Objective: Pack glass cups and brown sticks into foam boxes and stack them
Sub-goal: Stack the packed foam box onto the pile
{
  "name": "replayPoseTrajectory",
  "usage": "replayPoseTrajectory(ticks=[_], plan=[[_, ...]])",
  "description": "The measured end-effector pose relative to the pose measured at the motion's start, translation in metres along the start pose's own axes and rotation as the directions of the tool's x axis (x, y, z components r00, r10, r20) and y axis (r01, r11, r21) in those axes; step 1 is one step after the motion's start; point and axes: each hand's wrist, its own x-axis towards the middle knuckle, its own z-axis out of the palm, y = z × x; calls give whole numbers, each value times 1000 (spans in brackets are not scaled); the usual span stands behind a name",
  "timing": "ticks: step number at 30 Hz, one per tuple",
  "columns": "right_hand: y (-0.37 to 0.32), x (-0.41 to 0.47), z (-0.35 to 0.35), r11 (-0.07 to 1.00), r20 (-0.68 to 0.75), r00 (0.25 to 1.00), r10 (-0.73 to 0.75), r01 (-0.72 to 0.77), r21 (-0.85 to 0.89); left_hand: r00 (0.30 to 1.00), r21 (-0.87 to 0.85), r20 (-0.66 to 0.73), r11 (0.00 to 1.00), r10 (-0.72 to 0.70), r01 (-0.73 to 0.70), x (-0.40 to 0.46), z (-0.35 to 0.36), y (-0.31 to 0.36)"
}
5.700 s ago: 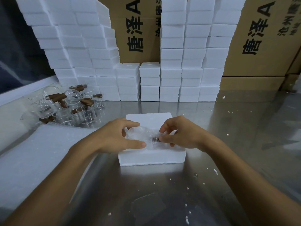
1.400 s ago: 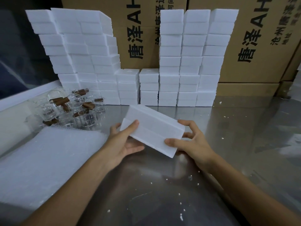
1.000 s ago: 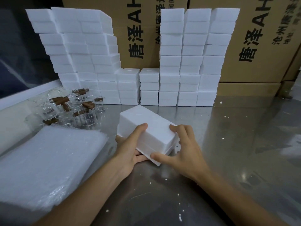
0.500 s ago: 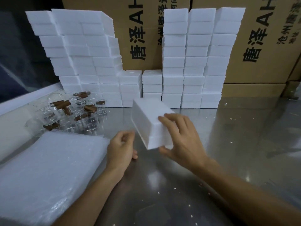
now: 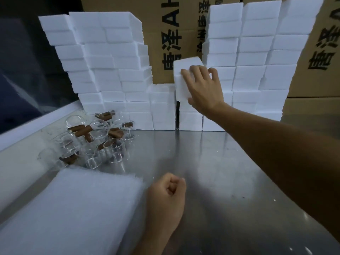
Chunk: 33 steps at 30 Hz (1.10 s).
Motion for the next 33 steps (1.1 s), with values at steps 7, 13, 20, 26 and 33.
replayPoseTrajectory(ticks=[7, 13, 20, 26, 33], plan=[[18, 33, 37, 996, 108, 992, 63, -56, -70, 1000, -9, 6, 1000, 17, -17, -1, 3, 3], [16, 42, 48, 989, 188, 976, 111, -89, -121, 1000, -40, -2, 999, -24, 24, -2, 6, 3], [-11, 26, 55, 945, 351, 911, 215, -104, -309, 999, -32, -30, 999, 11, -12, -2, 7, 2], [-55, -6, 66, 976, 301, 932, 202, -217, 15, 1000, -13, -7, 1000, -1, 1, -3, 7, 3], [-80, 29, 73, 999, 214, 977, -16, 8, 38, 1000, 48, 15, 999, -13, 12, -3, 7, 1]])
